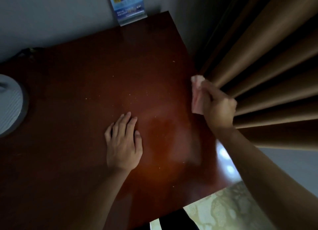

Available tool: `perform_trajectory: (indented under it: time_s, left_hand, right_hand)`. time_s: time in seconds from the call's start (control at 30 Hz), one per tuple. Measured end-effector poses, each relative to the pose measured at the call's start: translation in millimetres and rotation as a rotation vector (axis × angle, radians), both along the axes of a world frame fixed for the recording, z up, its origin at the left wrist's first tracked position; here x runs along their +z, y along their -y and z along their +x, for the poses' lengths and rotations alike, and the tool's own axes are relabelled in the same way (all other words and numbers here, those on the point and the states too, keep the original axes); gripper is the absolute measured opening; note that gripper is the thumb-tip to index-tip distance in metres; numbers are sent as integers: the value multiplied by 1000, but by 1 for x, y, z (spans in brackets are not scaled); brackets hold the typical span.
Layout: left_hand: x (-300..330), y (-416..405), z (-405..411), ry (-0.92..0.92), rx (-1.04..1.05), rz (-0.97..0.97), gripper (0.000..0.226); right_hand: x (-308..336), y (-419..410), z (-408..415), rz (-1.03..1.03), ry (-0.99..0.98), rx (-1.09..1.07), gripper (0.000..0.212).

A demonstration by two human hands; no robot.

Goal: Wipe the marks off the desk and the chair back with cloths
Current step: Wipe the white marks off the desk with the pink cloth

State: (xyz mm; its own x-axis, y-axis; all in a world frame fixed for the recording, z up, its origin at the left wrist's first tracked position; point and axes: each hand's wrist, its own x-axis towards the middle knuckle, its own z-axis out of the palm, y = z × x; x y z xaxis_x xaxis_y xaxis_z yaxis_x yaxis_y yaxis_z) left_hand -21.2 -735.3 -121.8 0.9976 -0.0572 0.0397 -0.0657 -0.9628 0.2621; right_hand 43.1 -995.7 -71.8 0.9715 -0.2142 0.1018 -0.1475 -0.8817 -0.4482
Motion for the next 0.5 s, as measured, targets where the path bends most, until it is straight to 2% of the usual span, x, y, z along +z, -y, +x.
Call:
perform_trajectory:
  time_s: [0.07, 0.17, 0.2, 0.23, 0.27, 0.3, 0.33, 0.4, 0.5]
  left_hand:
    - [-1, 1, 1, 10, 9, 2, 45]
    - [-1, 1, -1, 34, -2, 2, 45]
    - [-1, 1, -2, 39, 2, -2, 45]
    - [-1, 1, -1, 42, 3, -6, 45]
    - [0, 1, 0, 39, 6, -12, 45]
    - [0, 2, 2, 31, 8, -17, 45]
    - [0, 3, 3, 22, 9, -20, 45]
    - [-1, 2, 0, 10, 9, -18, 46]
    - [-2, 1, -1, 24, -1, -20, 45]
  right_hand:
    - [4, -30, 1, 39, 62, 107, 30]
    - [-22, -94, -22, 30, 128, 605, 25]
    - [-34, -99, -20, -6, 150, 683, 27]
    - [-40, -92, -13, -30, 145, 674, 24]
    - [-40, -79, -4, -39, 190, 596, 26]
    - [-36, -62, 5, -74, 230, 444, 38]
    - [-32, -40, 13, -117, 228, 282, 40]
    - [-27, -1, 21, -111, 60, 54, 29]
    - [-21, 30, 14, -28, 91, -225, 25]
